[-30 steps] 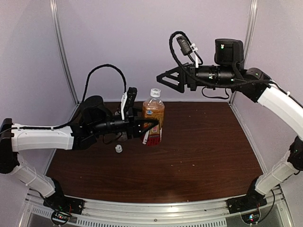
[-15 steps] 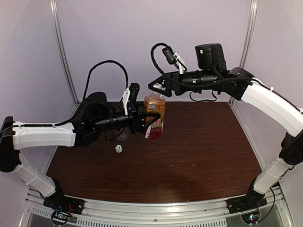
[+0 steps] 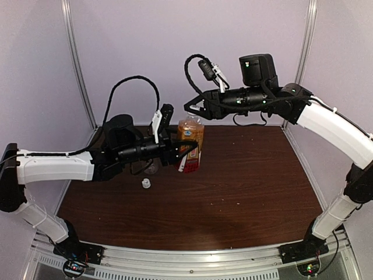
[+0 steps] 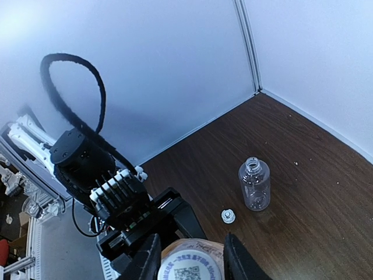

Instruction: Unscrew the bottle caps

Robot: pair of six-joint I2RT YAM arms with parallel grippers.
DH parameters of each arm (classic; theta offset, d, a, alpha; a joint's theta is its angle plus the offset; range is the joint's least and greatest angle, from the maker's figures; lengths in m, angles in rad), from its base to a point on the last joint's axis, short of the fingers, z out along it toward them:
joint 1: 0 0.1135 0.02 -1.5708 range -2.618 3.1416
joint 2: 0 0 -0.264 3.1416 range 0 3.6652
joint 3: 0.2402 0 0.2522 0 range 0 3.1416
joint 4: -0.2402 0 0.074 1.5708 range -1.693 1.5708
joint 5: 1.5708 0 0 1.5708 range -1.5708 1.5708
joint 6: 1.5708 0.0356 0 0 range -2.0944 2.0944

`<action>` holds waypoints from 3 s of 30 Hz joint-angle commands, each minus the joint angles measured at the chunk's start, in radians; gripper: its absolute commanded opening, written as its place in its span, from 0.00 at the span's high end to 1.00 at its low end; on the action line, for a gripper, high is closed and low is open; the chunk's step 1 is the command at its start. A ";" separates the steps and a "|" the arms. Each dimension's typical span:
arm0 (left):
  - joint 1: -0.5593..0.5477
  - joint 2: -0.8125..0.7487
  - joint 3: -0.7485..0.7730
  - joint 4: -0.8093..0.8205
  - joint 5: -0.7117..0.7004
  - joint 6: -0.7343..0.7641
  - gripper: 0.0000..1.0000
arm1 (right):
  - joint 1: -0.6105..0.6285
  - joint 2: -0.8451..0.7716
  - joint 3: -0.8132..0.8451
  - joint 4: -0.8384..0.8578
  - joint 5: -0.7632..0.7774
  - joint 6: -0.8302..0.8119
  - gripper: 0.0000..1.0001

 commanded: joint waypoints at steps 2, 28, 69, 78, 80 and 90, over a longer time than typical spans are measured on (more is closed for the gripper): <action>-0.007 -0.003 0.009 0.060 -0.012 0.013 0.77 | 0.004 -0.014 -0.010 0.029 -0.025 0.001 0.77; -0.007 0.014 -0.088 0.313 0.186 -0.099 0.80 | -0.014 -0.012 -0.041 0.036 -0.613 -0.367 1.00; -0.011 -0.046 -0.065 0.064 -0.077 0.007 0.82 | -0.004 -0.051 -0.055 0.053 0.057 0.046 0.12; -0.011 -0.056 -0.063 0.044 -0.086 0.013 0.82 | 0.018 -0.030 -0.085 0.062 0.058 0.061 0.26; -0.011 -0.059 -0.064 0.042 -0.090 0.015 0.82 | 0.020 -0.025 -0.084 0.067 0.044 0.062 0.32; -0.012 -0.070 -0.068 0.038 -0.093 0.019 0.82 | 0.022 0.006 -0.084 0.070 0.033 0.064 0.41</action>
